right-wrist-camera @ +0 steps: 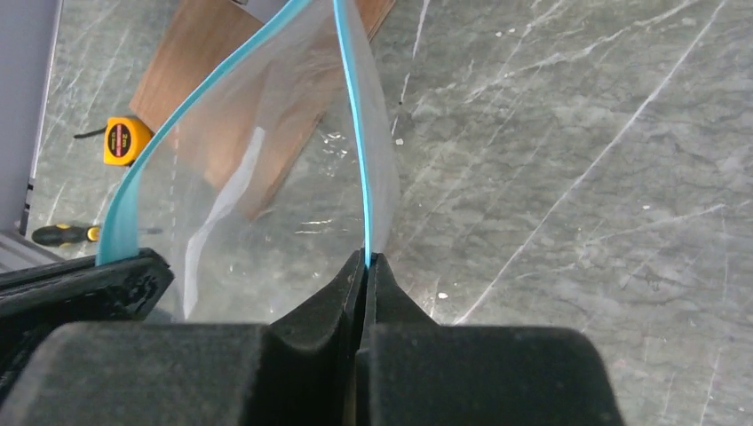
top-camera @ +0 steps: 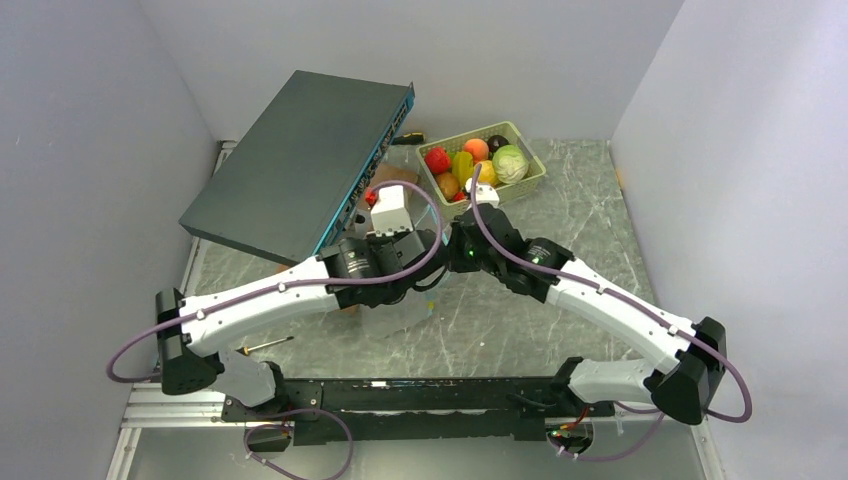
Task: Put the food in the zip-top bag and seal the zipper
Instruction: Open the zipper of the food storage bag at the center of the board.
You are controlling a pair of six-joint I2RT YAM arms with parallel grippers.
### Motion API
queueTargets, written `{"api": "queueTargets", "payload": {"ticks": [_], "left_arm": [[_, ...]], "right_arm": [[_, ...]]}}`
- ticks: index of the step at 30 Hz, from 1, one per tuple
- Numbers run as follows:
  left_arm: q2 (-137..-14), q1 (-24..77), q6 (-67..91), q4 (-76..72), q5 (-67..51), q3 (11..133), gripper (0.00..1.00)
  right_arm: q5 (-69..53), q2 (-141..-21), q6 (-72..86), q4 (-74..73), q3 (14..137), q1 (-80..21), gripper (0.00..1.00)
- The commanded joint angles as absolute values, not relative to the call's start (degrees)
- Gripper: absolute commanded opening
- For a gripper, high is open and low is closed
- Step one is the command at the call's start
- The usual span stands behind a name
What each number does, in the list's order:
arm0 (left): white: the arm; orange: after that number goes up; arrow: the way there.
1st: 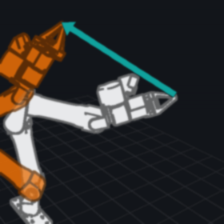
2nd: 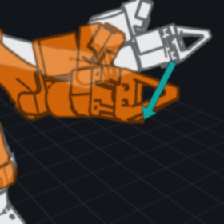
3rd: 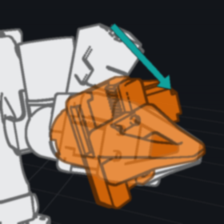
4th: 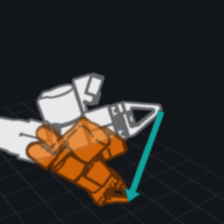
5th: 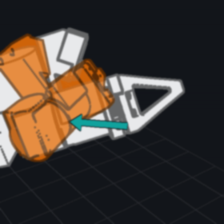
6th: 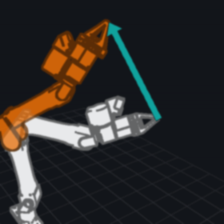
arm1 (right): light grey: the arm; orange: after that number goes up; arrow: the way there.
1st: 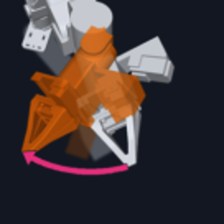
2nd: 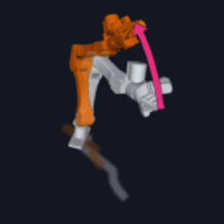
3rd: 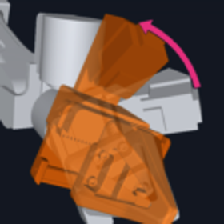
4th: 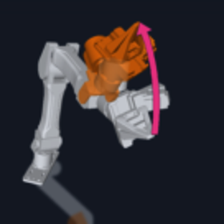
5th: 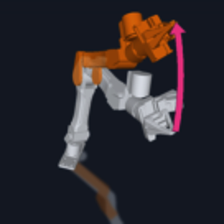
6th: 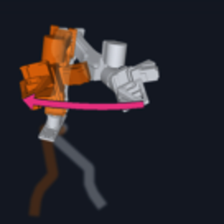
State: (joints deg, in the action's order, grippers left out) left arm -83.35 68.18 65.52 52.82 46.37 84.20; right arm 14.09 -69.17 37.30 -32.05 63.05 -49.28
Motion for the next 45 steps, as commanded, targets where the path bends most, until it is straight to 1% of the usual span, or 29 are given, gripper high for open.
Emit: {"api": "queueTargets", "payload": {"ticks": [1,3,7,10,14,15,17,19,20,22,23,27,30,31,32,35,40,43,45], "left_arm": [[-78.94,68.38,64.65,49.18,47.07,81.87,0.15],[-77.99,68.07,63.81,48.10,46.70,80.52,0.24],[-76.71,66.94,61.41,46.56,45.18,78.67,0.37],[-76.48,66.47,60.00,46.18,44.54,78.23,0.41],[-77.00,65.88,55.32,43.27,42.11,79.10,0.53],[-77.26,65.77,54.49,43.18,41.76,79.53,0.55],[-78.29,65.66,53.90,44.50,42.08,80.82,0.55],[-79.31,65.57,53.12,46.10,42.52,82.12,0.52],[-79.75,65.52,52.78,47.04,42.55,82.77,0.49],[-80.33,65.35,51.77,47.98,42.27,83.58,0.39],[-80.55,65.31,51.42,48.25,42.15,83.85,0.37],[-80.84,65.22,49.53,48.36,41.84,83.62,0.33],[-81.21,64.77,47.68,48.82,40.87,83.66,0.26],[-81.29,64.51,47.30,48.92,40.32,83.55,0.08],[-81.37,64.25,47.88,49.62,40.09,83.32,0.00],[-80.16,63.78,46.80,49.25,39.33,81.52,0.00],[-76.23,62.70,44.83,51.59,39.23,80.25,0.00],[-74.44,62.58,45.85,54.36,39.50,81.08,0.00],[-73.07,62.58,46.83,54.41,38.94,80.58,0.00]], "right_arm": [[11.66,-66.29,34.13,-24.79,60.57,-49.49,0.00],[8.76,-64.90,33.06,-22.86,59.42,-49.53,0.00],[7.12,-62.80,32.36,-20.79,58.35,-49.51,0.00],[6.61,-62.76,31.52,-20.56,58.37,-49.49,0.00],[5.55,-63.87,31.64,-20.90,59.26,-49.57,0.00],[5.20,-64.04,31.64,-20.77,59.32,-49.61,0.00],[5.29,-64.53,31.52,-21.04,59.47,-49.93,0.00],[5.99,-64.83,31.30,-21.73,59.82,-50.15,0.00],[6.43,-64.81,31.29,-21.94,60.00,-50.22,0.00],[7.01,-64.55,31.14,-21.93,60.03,-50.40,0.00],[7.16,-64.56,31.12,-21.89,60.02,-50.45,0.00],[8.26,-64.70,31.11,-21.83,60.03,-50.42,0.00],[8.72,-64.91,31.03,-21.97,60.02,-50.43,0.00],[9.04,-64.87,31.14,-21.80,59.78,-50.45,0.00],[9.03,-64.73,31.38,-21.42,59.42,-50.43,0.00],[9.29,-63.60,31.85,-20.29,57.58,-50.41,0.00],[21.48,-60.50,32.10,-24.22,53.21,-47.79,0.00],[23.10,-58.62,31.03,-23.91,49.50,-46.31,0.00],[21.47,-58.58,31.14,-23.39,48.00,-46.23,0.00]]}}
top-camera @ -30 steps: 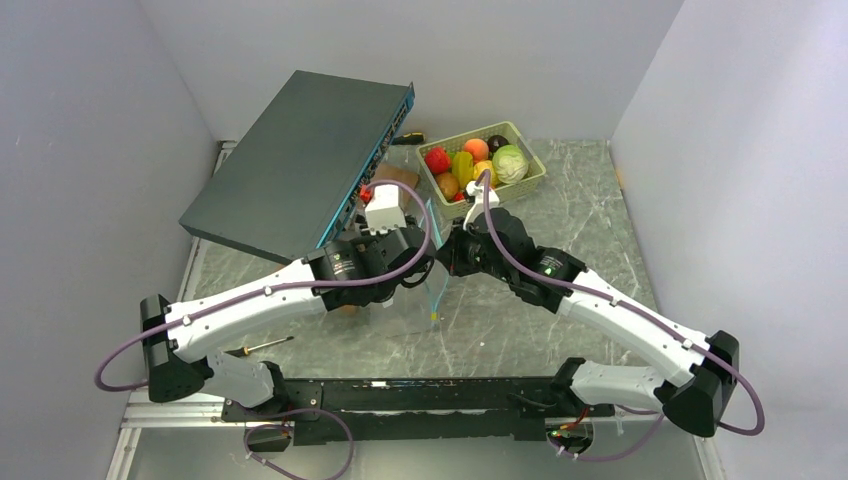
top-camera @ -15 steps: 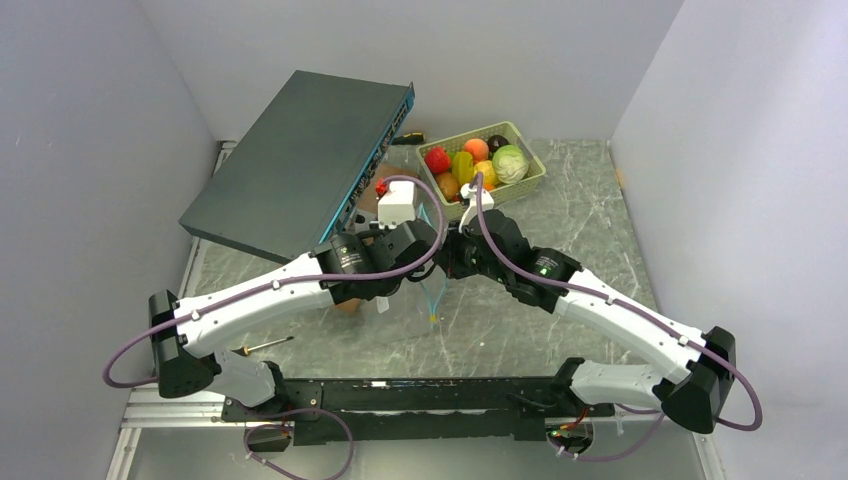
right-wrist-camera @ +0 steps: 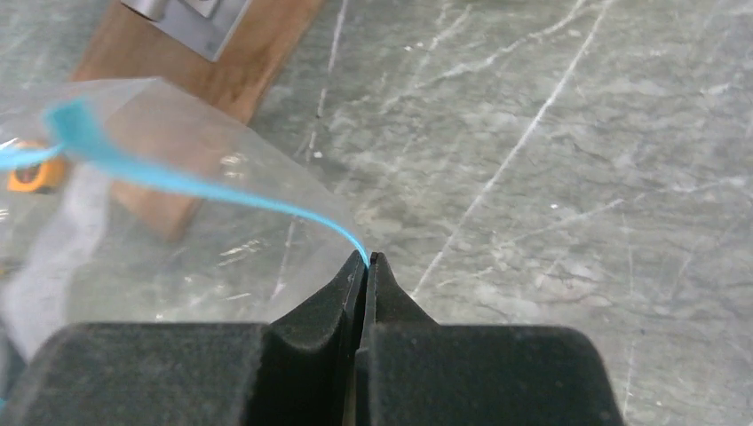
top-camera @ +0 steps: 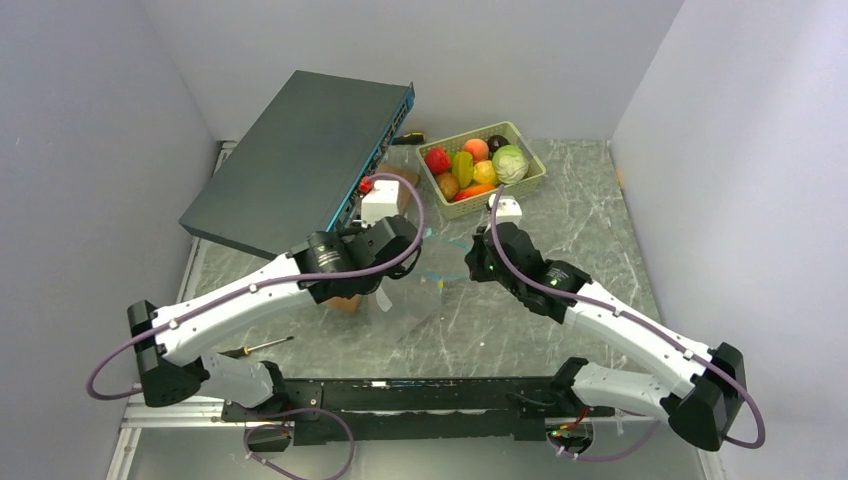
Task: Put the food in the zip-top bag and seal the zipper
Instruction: Open the zipper of the food storage bag at the center of the board.
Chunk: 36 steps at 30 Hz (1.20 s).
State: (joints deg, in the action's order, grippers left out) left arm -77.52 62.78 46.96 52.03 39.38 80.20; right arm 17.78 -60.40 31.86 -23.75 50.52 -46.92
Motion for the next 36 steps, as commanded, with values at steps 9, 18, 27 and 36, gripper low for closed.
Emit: {"api": "queueTargets", "payload": {"ticks": [9,18,27,36], "left_arm": [[-74.87,62.62,49.03,49.02,34.32,77.76,0.00],[-76.55,62.46,53.93,48.77,36.88,76.76,0.00],[-75.94,61.57,54.06,46.96,37.77,75.58,0.00],[-75.24,61.08,52.95,47.11,35.92,75.75,0.00]], "right_arm": [[8.74,-62.82,27.87,-20.89,52.26,-46.48,0.00],[8.92,-65.56,25.83,-25.78,57.99,-46.44,0.38],[13.16,-65.41,23.84,-29.77,65.59,-45.30,0.62],[18.08,-71.14,30.55,-22.13,70.35,-31.74,1.00]]}}
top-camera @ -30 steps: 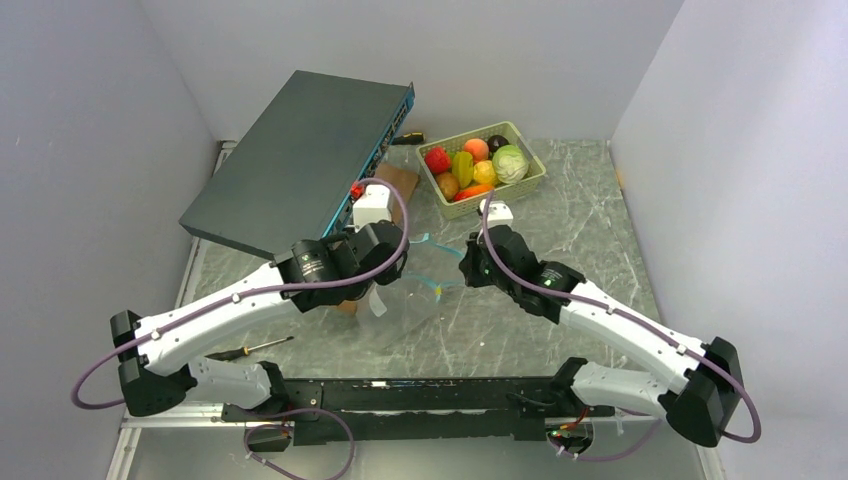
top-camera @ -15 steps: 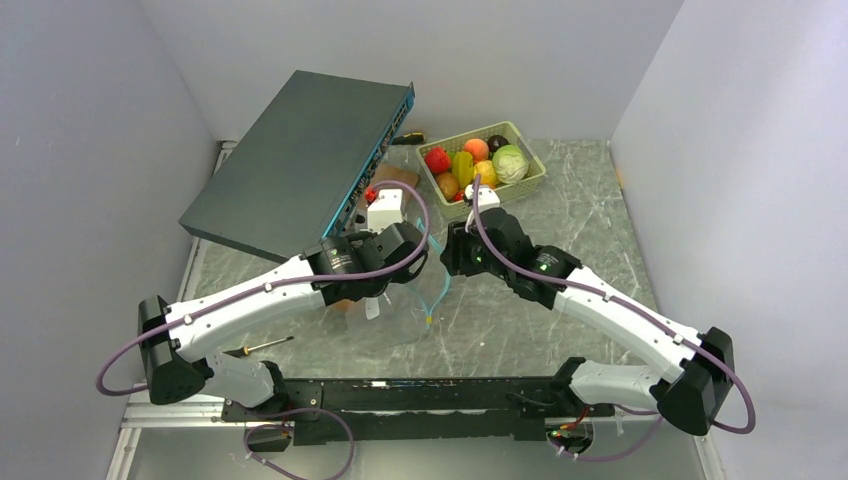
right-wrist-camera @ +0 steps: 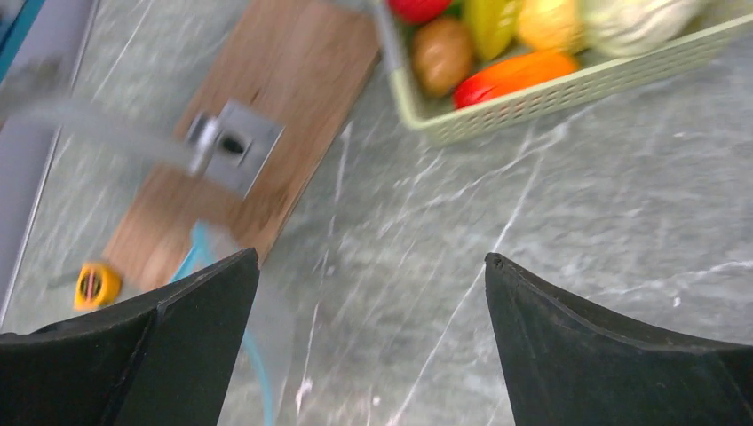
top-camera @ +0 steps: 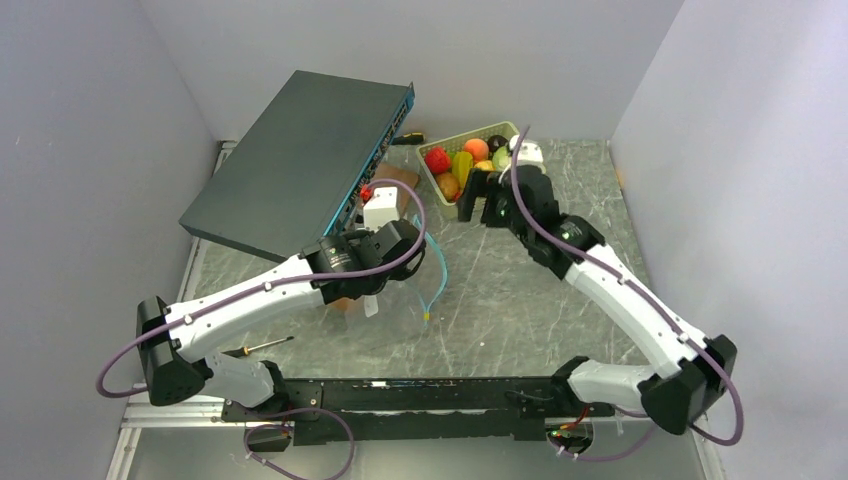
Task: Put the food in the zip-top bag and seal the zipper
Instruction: Open the zipper of the food storage bag at the center of the board, then pick up the fake vegetable from the bin.
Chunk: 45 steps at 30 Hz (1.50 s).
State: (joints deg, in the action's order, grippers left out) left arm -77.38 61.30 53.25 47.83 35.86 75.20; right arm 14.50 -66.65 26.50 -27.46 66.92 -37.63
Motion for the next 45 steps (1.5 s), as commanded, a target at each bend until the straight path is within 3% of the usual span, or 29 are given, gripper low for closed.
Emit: {"api": "queueTargets", "payload": {"ticks": [1,8,11,21,28,37,40,45], "left_arm": [[-75.19,61.08,52.91,47.31,35.93,75.88,0.00],[-75.92,60.82,52.84,46.06,34.51,76.65,0.00],[-77.04,60.82,53.07,46.81,34.21,77.81,0.00],[-81.21,60.13,53.97,50.98,36.13,84.15,0.00],[-82.66,59.88,53.17,49.74,35.18,85.36,0.00],[-81.31,59.20,51.27,44.19,33.07,80.59,0.00],[-81.92,58.73,50.14,44.58,32.97,81.26,0.00],[-82.78,58.37,50.10,43.81,32.38,80.99,0.00]], "right_arm": [[18.88,-73.83,31.31,-20.40,71.12,-30.09,1.00],[28.06,-91.77,25.67,-16.31,83.34,-21.02,1.00],[25.58,-100.32,18.66,-18.00,92.23,-18.04,1.00],[29.38,-121.75,0.53,-25.37,111.09,-17.05,0.99],[35.86,-123.17,-2.12,-25.09,111.17,-17.05,1.00],[35.66,-123.56,-1.05,-23.06,106.43,-16.87,0.99],[34.10,-123.26,-0.12,-22.06,104.85,-16.66,0.92],[32.61,-118.80,2.77,-16.64,98.65,-16.75,0.69]]}}
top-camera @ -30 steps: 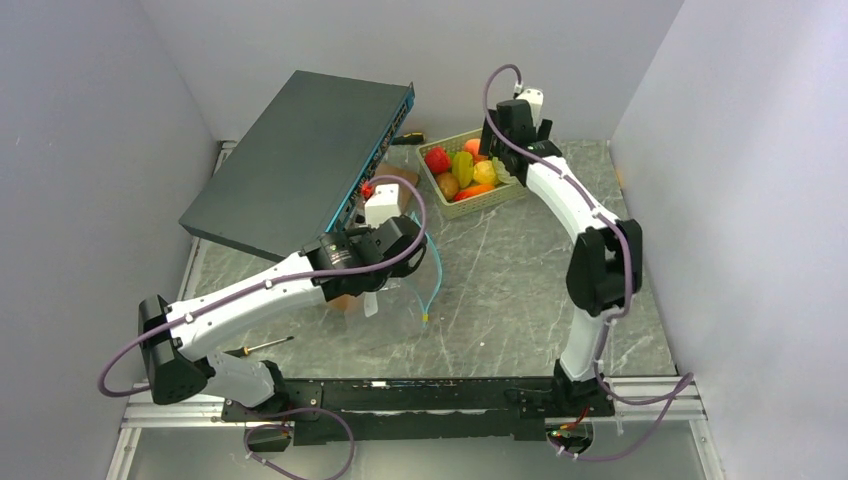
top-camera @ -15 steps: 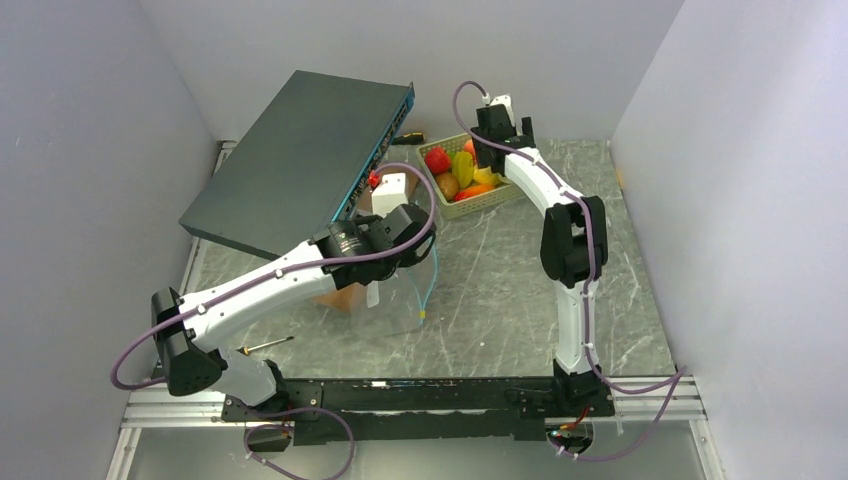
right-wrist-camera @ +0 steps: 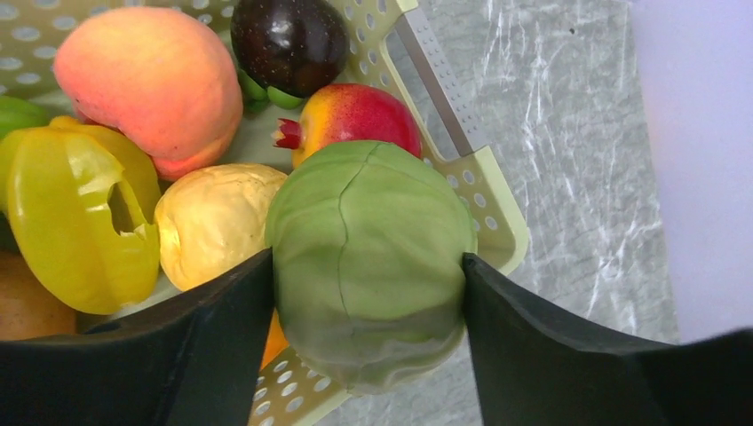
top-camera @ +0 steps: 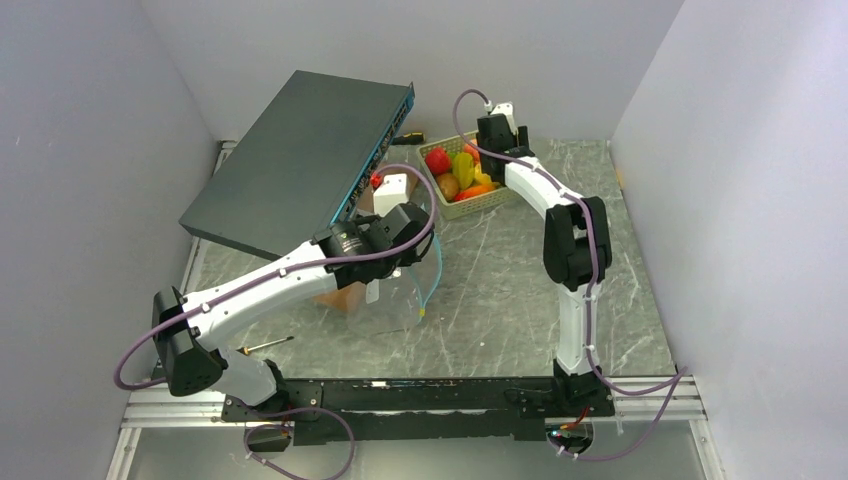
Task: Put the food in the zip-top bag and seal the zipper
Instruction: Pick up the fake vegetable from the bin.
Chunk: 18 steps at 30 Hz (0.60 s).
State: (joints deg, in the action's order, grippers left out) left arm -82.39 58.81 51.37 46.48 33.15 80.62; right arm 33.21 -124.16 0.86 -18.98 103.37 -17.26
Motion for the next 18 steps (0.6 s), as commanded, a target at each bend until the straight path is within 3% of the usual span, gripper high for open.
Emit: {"api": "queueTargets", "payload": {"ticks": [1,4,8,14,18], "left_arm": [[-82.93,58.17,50.10,43.31,31.97,80.58,0.00],[-83.57,57.67,50.57,43.02,30.41,79.92,0.00],[-83.00,57.66,51.45,41.89,29.76,78.05,0.00],[-81.19,57.48,51.30,42.00,30.06,77.22,0.00],[-79.94,57.25,51.11,40.06,29.89,74.85,0.00]], "right_arm": [[32.41,-117.95,2.61,-15.47,97.65,-16.75,0.64],[32.08,-116.39,1.51,-14.62,97.12,-16.95,0.48],[29.81,-113.76,0.71,-14.32,97.43,-17.39,0.34],[26.52,-107.54,5.40,-17.49,97.52,-19.52,0.19],[13.41,-98.75,16.90,-13.07,89.78,-20.14,0.10]]}}
